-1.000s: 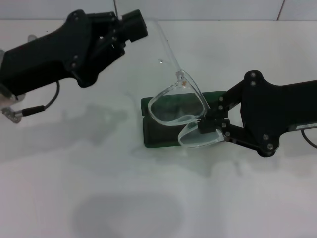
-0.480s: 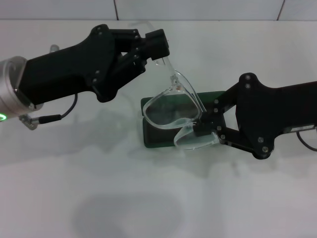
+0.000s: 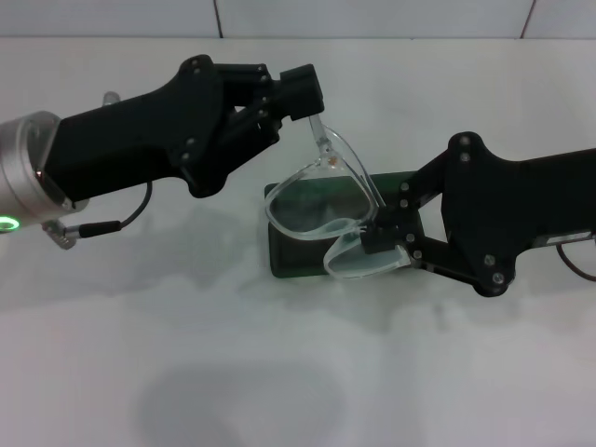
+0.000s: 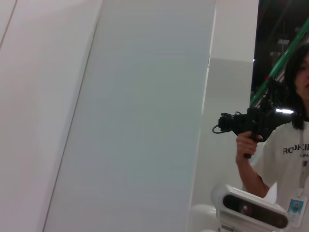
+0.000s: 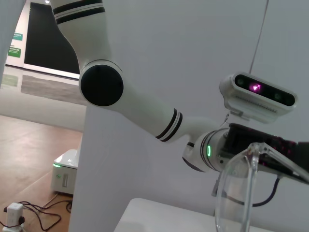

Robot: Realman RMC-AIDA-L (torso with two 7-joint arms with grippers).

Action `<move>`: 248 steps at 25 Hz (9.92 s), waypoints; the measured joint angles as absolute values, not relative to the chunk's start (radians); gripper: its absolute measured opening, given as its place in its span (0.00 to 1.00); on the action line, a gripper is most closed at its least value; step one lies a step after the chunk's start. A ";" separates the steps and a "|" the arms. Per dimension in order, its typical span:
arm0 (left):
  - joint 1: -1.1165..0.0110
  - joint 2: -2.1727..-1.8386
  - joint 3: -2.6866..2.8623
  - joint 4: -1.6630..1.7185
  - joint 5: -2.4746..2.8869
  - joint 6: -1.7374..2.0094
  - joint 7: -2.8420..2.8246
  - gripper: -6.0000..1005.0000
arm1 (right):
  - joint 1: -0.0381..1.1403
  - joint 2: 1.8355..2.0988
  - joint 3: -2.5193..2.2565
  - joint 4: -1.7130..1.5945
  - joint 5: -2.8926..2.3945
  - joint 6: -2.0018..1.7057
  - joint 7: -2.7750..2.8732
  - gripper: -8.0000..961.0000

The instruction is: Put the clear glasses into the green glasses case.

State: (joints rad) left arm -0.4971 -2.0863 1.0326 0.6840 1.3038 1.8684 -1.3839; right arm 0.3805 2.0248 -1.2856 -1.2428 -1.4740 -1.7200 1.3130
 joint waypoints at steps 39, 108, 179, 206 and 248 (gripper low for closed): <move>-0.492 -2.081 1.035 0.684 1.327 1.887 -1.409 0.06 | 0.372 2.023 -1.284 -1.234 -1.460 -1.732 1.289 0.07; -0.634 -2.061 1.032 0.610 1.397 1.818 -1.600 0.06 | 0.351 2.019 -1.260 -1.298 -1.291 -1.824 1.068 0.07; -0.655 -2.082 1.022 0.573 1.407 1.813 -1.617 0.06 | 0.345 2.020 -1.268 -1.231 -1.242 -1.872 1.058 0.07; -0.653 -2.085 1.043 0.575 1.380 1.953 -1.631 0.06 | 0.351 2.020 -1.265 -1.193 -1.249 -1.852 1.055 0.07; -0.633 -2.077 0.997 0.568 1.363 1.942 -1.605 0.06 | 0.353 2.020 -1.269 -1.193 -1.250 -1.848 1.052 0.07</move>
State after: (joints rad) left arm -0.6329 -2.0774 0.9968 0.5680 1.3628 1.9416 -1.6049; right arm 0.3528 2.0202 -1.2686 -1.1935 -1.2501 -1.8483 1.0516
